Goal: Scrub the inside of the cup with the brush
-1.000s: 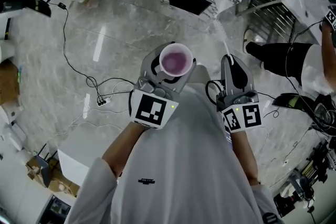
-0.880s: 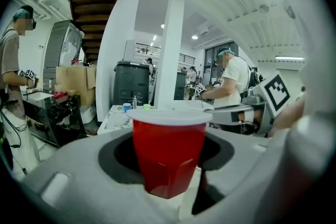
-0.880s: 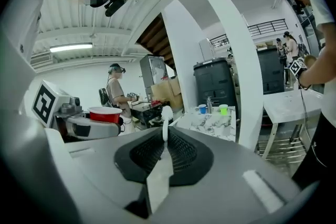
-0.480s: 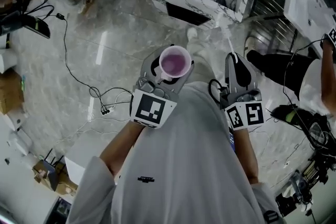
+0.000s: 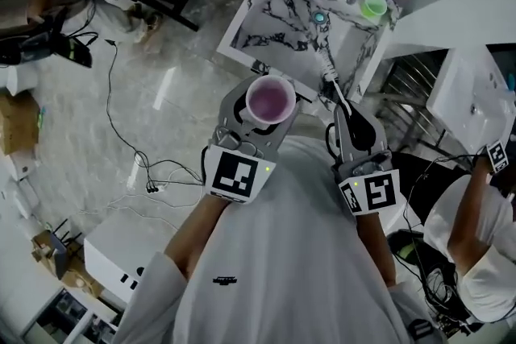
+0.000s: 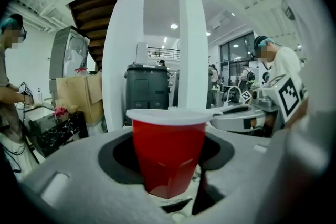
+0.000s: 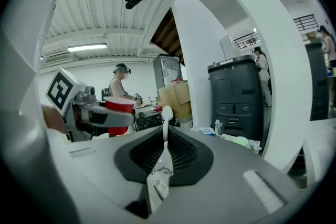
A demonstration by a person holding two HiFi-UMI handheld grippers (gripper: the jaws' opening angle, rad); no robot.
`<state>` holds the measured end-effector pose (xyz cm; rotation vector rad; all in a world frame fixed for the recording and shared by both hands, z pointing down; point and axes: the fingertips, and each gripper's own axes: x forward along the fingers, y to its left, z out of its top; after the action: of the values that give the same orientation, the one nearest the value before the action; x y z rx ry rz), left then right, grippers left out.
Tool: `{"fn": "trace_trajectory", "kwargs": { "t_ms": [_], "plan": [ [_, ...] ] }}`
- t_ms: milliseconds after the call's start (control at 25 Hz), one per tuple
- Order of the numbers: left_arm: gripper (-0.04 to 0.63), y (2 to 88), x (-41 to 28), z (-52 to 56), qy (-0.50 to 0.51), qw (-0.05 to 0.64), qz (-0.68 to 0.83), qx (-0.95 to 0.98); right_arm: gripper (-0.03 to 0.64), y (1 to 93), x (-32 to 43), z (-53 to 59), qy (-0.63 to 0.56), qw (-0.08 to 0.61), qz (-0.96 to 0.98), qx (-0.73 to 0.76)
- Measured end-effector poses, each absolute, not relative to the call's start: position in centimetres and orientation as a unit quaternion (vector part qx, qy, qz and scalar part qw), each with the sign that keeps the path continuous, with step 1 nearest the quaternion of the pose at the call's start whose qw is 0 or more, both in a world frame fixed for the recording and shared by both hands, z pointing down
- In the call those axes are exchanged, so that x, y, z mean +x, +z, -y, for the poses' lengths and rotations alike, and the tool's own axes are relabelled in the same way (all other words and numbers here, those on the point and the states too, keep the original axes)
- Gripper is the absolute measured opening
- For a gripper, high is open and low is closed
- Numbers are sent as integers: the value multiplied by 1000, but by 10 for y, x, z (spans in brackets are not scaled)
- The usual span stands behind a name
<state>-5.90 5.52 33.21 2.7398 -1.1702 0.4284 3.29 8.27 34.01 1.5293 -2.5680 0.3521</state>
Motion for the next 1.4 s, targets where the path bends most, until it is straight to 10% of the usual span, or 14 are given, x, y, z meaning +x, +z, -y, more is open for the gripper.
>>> {"fn": "trace_trajectory", "kwargs": {
  "t_ms": [1400],
  "plan": [
    [265, 352, -35, 51, 283, -33, 406, 868, 28, 296, 29, 0, 95, 95, 949, 285]
  ]
}}
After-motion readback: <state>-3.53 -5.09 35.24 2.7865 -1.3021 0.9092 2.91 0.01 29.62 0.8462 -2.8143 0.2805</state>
